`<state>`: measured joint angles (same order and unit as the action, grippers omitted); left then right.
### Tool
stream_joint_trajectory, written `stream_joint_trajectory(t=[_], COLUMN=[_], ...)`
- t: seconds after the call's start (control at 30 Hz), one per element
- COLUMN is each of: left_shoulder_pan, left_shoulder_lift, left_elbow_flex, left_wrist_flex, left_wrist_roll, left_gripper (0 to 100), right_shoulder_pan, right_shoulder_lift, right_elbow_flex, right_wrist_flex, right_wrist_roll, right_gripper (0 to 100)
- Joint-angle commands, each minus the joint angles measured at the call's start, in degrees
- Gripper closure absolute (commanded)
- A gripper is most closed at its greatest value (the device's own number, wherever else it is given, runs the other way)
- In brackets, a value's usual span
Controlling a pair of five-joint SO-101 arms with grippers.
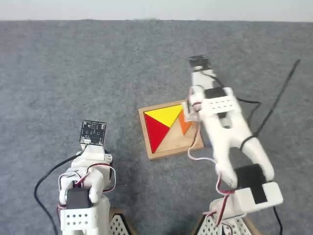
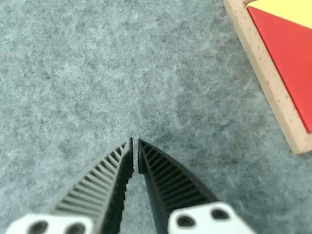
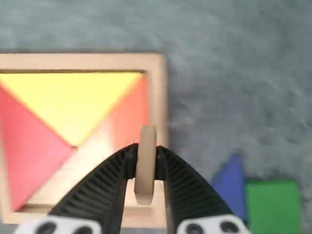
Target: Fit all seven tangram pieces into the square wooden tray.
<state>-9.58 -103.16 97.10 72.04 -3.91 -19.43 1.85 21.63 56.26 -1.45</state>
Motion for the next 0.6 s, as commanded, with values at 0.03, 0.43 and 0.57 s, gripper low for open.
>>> stream_joint_trajectory(t=[0.03,0.43,0.57], left_shoulder_pan=[0.3,0.3,0.3], left_shoulder_lift=[-1.0,-1.0,-1.0], left_elbow_flex=[-0.6,-0.6,-0.6], left_wrist_flex=[0.2,0.2,0.2], left_wrist_roll=[-0.1,-0.1,-0.1], left_gripper=[98,98,98], right_shoulder_pan=[-4.2,-4.4,-6.0], right_shoulder_lift=[1.5,8.9,8.9], right_elbow_flex=[-3.3,-6.8,-6.9], right_wrist_flex=[-3.3,-2.9,-0.5], right_wrist_roll=[-3.7,-4.6,-4.0], right_gripper=[99.1,98.9,95.8])
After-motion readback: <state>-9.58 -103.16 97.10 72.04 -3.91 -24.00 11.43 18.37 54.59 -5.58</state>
